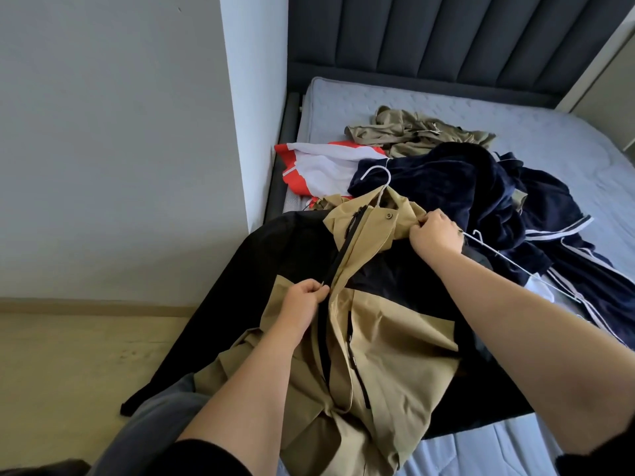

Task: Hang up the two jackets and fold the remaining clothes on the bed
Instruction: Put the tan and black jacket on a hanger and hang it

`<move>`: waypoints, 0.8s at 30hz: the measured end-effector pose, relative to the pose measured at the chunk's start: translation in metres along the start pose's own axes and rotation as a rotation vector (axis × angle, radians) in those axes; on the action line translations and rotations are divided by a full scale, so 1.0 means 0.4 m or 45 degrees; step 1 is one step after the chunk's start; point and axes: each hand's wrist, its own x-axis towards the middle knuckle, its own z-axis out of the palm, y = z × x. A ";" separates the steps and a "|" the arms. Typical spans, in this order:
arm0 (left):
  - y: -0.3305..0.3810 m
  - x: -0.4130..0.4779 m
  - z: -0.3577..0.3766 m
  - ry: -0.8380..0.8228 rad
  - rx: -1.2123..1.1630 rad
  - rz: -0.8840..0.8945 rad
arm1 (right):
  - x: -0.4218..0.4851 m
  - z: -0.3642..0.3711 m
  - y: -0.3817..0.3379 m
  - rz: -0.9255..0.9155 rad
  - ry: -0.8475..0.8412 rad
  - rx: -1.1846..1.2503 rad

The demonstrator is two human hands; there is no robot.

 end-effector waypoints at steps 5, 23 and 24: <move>0.005 0.013 0.009 0.113 0.194 0.130 | 0.006 0.000 0.023 -0.009 -0.355 0.006; 0.030 0.046 -0.011 0.248 -0.675 -0.448 | 0.011 0.024 0.035 -0.101 -0.103 0.247; 0.031 0.049 -0.009 0.264 -0.778 -0.511 | 0.017 0.024 0.040 -0.038 -0.149 0.158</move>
